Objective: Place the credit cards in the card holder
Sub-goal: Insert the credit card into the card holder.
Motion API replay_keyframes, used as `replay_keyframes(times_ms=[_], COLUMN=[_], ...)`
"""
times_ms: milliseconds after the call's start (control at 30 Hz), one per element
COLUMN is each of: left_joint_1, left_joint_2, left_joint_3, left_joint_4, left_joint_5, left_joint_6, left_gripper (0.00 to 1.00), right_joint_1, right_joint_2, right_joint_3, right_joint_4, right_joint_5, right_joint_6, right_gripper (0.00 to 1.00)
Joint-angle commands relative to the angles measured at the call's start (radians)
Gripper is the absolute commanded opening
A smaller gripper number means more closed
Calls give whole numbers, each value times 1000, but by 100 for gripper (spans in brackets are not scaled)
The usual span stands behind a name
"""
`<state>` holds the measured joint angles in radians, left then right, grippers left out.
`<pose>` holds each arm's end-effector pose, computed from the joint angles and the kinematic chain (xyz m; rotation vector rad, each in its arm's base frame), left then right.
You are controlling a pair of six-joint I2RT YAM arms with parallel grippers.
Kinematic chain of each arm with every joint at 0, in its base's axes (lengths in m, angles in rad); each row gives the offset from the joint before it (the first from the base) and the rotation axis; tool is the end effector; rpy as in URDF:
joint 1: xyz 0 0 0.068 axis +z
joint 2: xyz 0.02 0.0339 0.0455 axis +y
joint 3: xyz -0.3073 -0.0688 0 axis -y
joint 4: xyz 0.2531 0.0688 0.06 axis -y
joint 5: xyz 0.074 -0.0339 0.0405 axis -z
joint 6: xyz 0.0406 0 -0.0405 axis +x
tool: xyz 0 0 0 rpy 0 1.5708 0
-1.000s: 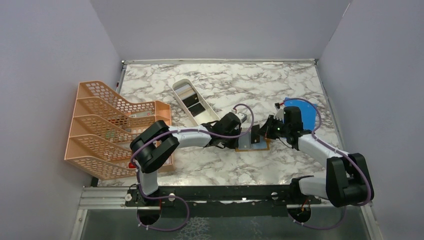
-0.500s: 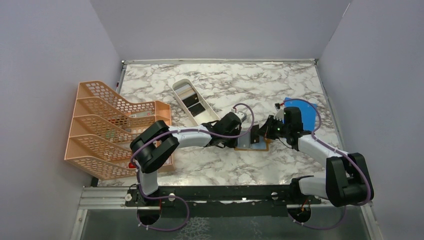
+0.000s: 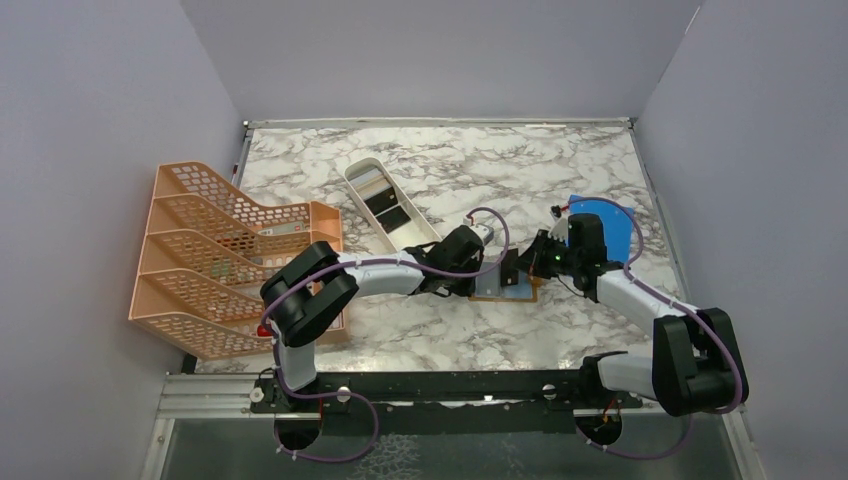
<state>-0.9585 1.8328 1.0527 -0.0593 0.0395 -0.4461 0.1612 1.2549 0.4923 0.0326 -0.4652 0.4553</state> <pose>0.2276 -0.3268 0.1897 0.6591 2.4404 -0.6634 0.2252 0.0551 0.2006 0.0978 2.3522 0.8460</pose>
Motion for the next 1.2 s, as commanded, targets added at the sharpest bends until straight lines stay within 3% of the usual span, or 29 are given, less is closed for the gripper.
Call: replay_keyframes(times_ms=[0,400,1167], left_joint_1=[-14,-19,-22], left_joint_2=[13,5,12], left_joint_3=[8,23,48], left_joint_4=[-34,-42,-64], left_joint_5=[-30,-34,-66], left_joint_6=[11,16,39], left_gripper=[0,0,0], right_joint_1=[-6,-6,-7], right_joint_2=[-7,54,167], right_joint_3=[-7,-71,-52], right_joint_4=[43,114,-21], right_joint_5=[-19,-41,-47], right_joint_6=[19,52,35], right_gripper=[1,1,4])
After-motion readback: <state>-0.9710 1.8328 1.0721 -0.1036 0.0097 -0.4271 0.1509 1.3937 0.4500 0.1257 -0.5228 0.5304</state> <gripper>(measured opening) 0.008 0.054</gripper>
